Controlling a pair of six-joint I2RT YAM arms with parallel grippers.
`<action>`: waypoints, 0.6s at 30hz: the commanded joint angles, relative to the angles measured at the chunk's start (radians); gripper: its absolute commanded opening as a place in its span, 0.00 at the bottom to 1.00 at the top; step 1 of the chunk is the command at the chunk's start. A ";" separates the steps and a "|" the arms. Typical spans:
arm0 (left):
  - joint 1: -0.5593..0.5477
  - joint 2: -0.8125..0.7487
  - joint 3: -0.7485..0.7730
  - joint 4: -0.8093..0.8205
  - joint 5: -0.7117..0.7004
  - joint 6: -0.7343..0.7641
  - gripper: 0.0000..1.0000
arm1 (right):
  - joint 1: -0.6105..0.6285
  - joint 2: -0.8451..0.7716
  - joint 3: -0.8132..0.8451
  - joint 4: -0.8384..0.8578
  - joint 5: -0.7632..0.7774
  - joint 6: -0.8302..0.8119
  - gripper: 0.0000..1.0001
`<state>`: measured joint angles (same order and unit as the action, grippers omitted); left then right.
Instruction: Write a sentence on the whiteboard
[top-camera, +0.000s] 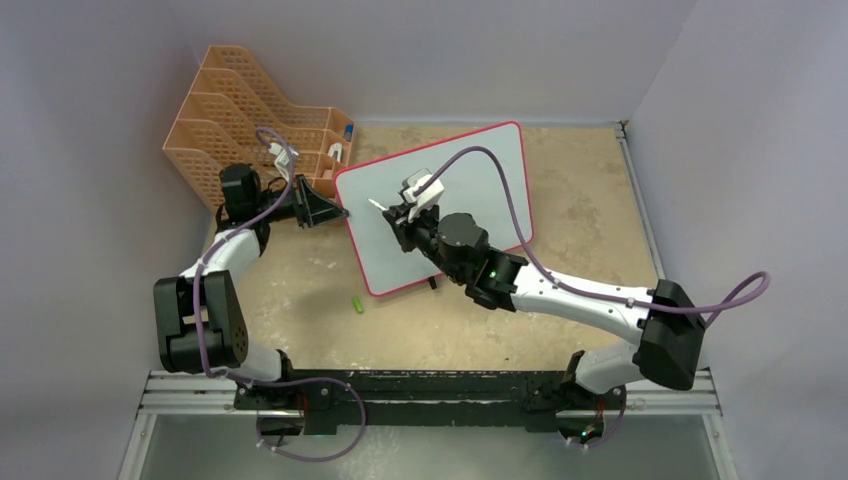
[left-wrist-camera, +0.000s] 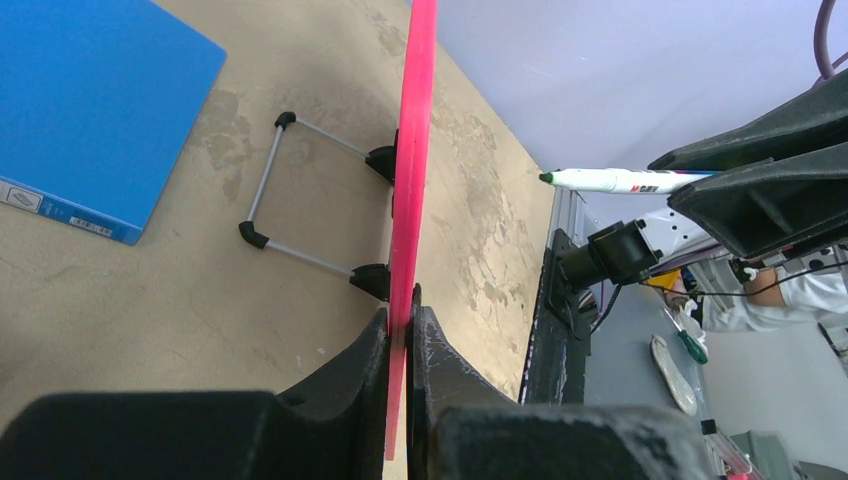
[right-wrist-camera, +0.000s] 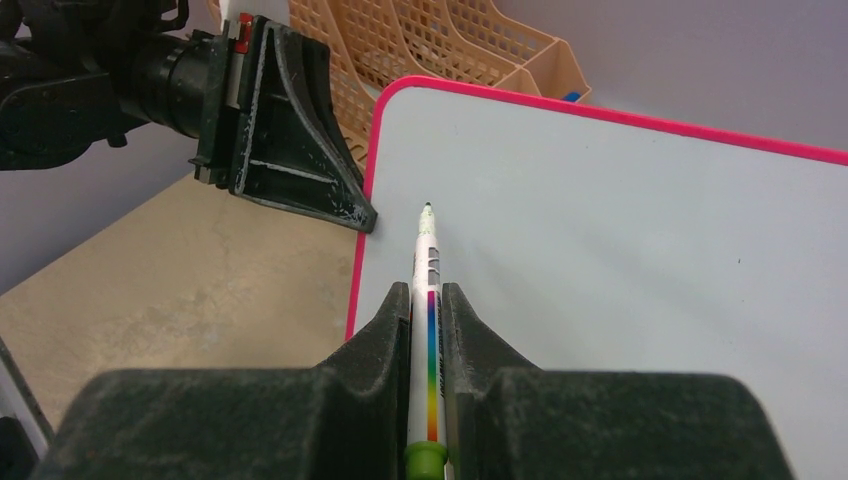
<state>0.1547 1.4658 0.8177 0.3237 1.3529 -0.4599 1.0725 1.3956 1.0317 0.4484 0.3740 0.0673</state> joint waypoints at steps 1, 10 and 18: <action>-0.012 0.005 0.039 -0.001 -0.006 0.015 0.00 | 0.004 0.015 0.061 0.073 0.026 0.002 0.00; -0.012 0.007 0.040 -0.006 -0.009 0.021 0.00 | 0.003 0.060 0.103 0.077 0.011 0.009 0.00; -0.012 0.008 0.041 -0.008 -0.005 0.024 0.00 | 0.005 0.100 0.144 0.050 0.023 0.021 0.00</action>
<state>0.1547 1.4662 0.8230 0.3122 1.3518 -0.4587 1.0725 1.4933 1.1164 0.4614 0.3763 0.0727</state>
